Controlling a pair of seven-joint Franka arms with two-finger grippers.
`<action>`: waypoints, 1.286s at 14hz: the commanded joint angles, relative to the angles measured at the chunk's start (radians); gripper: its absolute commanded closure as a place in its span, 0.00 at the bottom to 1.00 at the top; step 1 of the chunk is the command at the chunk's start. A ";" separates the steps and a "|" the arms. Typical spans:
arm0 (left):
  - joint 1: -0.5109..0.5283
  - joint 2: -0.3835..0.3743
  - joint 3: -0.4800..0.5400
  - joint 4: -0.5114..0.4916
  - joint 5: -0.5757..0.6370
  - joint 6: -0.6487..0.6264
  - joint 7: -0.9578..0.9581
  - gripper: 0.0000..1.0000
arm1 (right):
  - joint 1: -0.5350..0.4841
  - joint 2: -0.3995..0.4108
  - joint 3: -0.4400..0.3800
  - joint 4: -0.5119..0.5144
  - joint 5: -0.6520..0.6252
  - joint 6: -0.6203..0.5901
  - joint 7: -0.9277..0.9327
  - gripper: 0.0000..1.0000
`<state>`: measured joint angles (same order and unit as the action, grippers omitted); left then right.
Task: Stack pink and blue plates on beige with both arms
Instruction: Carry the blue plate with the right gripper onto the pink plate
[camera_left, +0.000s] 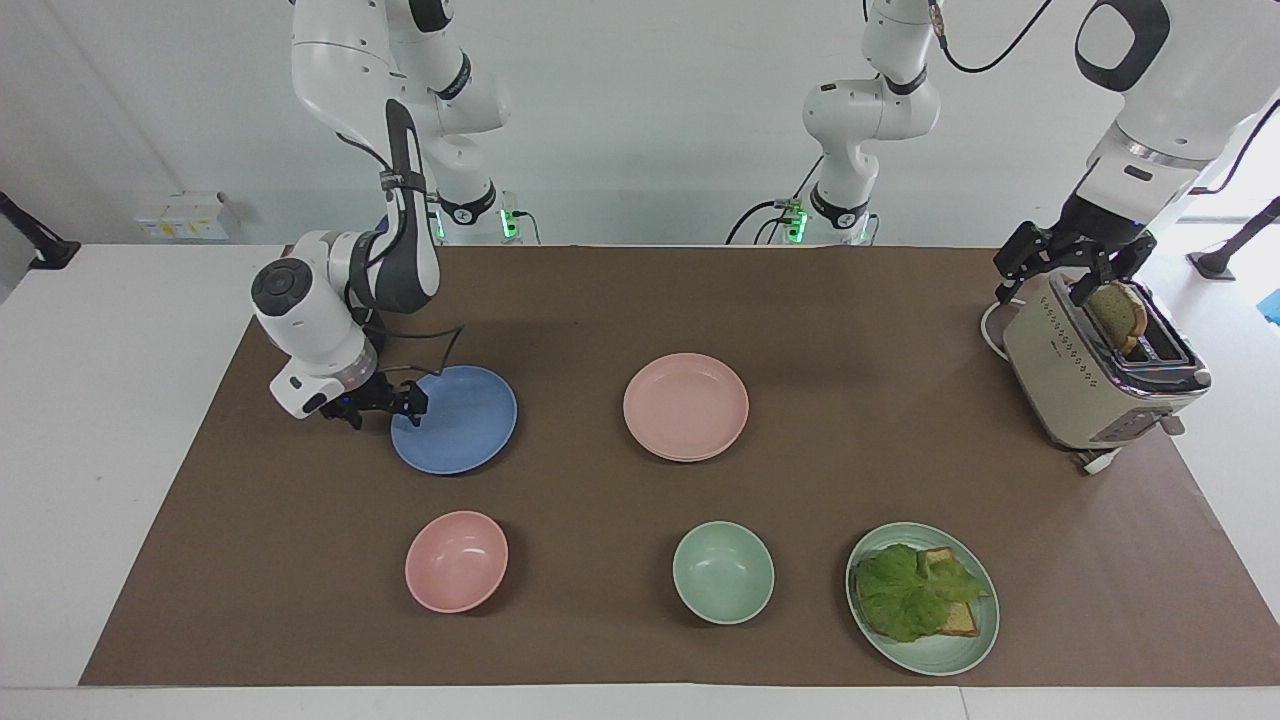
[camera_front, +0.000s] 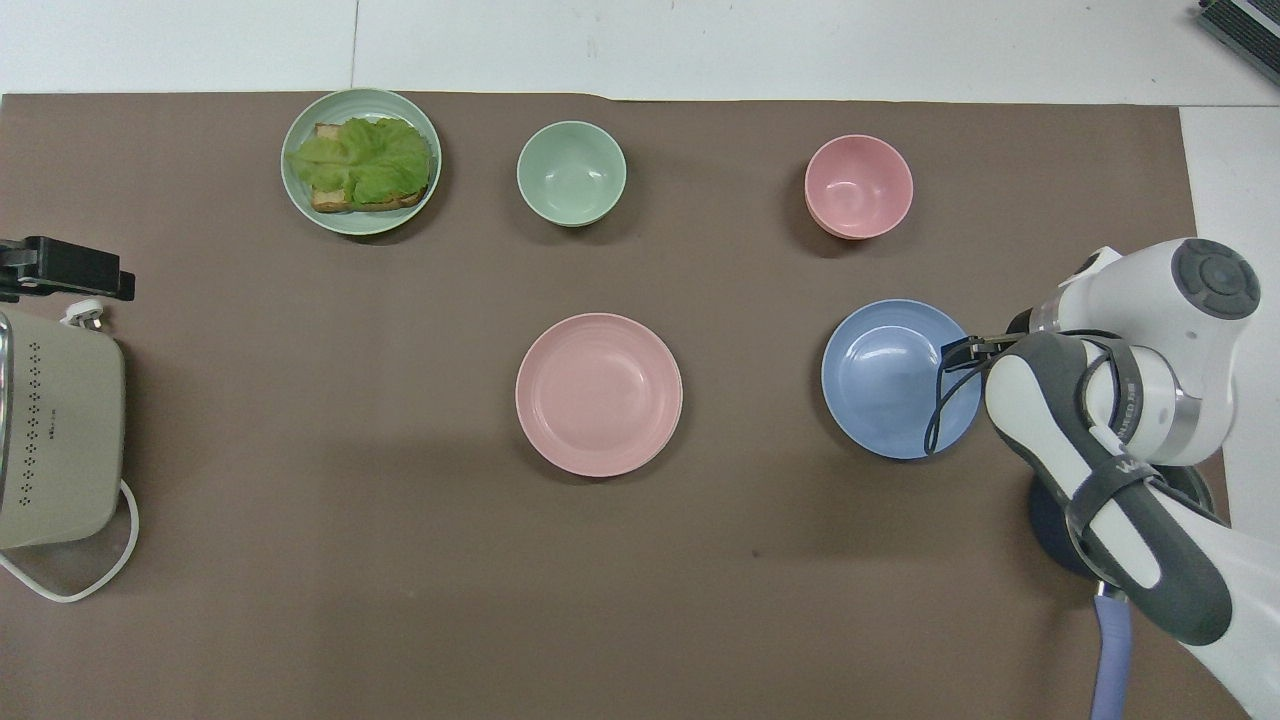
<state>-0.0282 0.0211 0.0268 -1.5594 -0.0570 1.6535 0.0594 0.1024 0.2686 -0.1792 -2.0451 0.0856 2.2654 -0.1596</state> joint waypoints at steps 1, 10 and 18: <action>-0.007 -0.007 -0.004 -0.002 0.048 -0.026 0.010 0.00 | -0.012 -0.005 0.006 -0.009 0.022 0.008 -0.035 0.18; 0.007 -0.015 0.001 -0.008 0.043 -0.023 0.002 0.00 | -0.012 0.001 0.006 0.011 0.025 -0.029 -0.024 1.00; 0.007 -0.015 0.002 -0.008 0.043 -0.023 0.002 0.00 | 0.003 -0.152 0.027 0.082 0.026 -0.210 -0.031 1.00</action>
<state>-0.0292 0.0210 0.0340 -1.5599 -0.0318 1.6456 0.0599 0.1089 0.1861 -0.1690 -1.9583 0.0956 2.1002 -0.1612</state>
